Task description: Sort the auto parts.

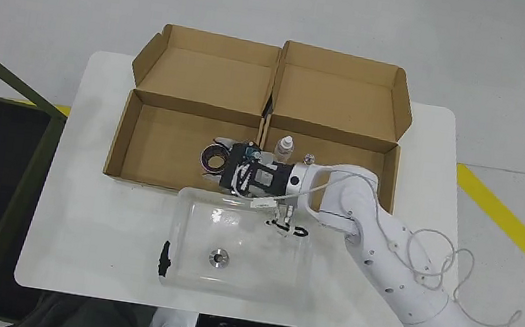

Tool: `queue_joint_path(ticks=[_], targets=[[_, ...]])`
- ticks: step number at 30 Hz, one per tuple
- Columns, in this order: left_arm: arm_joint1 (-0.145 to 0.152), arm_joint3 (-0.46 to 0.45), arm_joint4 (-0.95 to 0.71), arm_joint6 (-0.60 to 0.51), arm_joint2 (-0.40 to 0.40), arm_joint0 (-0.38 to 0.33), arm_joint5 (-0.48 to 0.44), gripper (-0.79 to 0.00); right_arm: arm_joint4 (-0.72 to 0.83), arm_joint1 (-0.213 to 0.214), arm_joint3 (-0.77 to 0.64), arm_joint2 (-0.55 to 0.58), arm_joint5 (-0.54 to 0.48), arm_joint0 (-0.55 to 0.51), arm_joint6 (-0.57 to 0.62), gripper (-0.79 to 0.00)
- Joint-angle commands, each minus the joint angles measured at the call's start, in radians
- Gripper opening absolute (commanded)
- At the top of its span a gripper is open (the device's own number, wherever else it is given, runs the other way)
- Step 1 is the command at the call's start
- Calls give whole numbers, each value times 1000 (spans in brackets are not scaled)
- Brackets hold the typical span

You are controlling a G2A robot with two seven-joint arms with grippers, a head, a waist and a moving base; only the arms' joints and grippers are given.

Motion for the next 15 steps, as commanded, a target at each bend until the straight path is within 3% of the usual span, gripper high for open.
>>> queue_joint_path(ticks=[1, 15], targets=[[0, 0, 0, 0, 0, 0, 0, 0, 7, -7, 28, -8, 17, 18, 3, -785], [0, 0, 0, 0, 0, 0, 0, 0, 12, -66, 221, -76, 127, 125, 21, -785]])
